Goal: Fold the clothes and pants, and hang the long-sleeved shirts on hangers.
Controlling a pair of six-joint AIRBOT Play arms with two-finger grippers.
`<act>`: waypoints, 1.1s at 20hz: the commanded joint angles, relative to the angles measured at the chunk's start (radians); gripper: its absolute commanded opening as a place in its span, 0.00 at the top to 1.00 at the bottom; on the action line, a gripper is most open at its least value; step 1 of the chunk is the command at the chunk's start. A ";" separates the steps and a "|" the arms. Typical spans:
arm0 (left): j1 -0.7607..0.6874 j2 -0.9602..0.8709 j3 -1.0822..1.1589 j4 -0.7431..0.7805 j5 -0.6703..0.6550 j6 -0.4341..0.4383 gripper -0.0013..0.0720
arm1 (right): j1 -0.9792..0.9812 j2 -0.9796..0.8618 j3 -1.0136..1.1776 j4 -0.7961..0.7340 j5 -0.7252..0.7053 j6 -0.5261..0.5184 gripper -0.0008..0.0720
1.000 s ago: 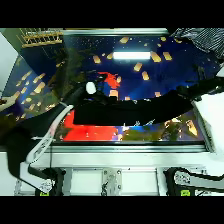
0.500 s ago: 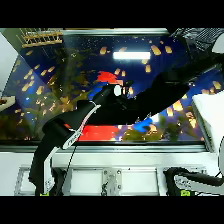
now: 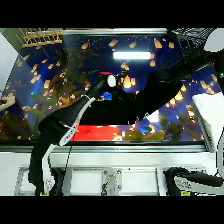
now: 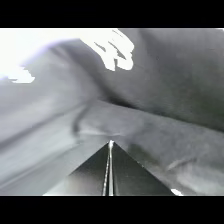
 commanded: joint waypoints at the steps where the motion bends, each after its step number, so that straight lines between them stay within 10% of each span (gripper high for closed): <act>1: 0.129 0.073 0.003 0.005 -0.051 0.003 0.98 | 0.052 -0.004 0.002 0.004 -0.057 0.039 0.97; 14: 0.684 0.404 0.003 0.005 -0.203 0.056 0.98 | 0.550 -0.316 0.002 0.183 -0.586 0.086 0.95; 15: 0.711 0.423 0.003 0.005 -0.208 0.056 0.98 | 0.591 -0.368 0.002 0.202 -0.683 0.068 0.89; 17: 0.756 0.452 0.003 0.005 -0.222 0.057 0.98 | 0.649 -0.456 0.002 0.278 -0.851 0.058 0.14; 22: 0.807 0.504 0.000 0.093 -0.270 0.075 0.98 | 0.617 -0.411 -0.006 0.259 -0.840 -0.021 0.06</act>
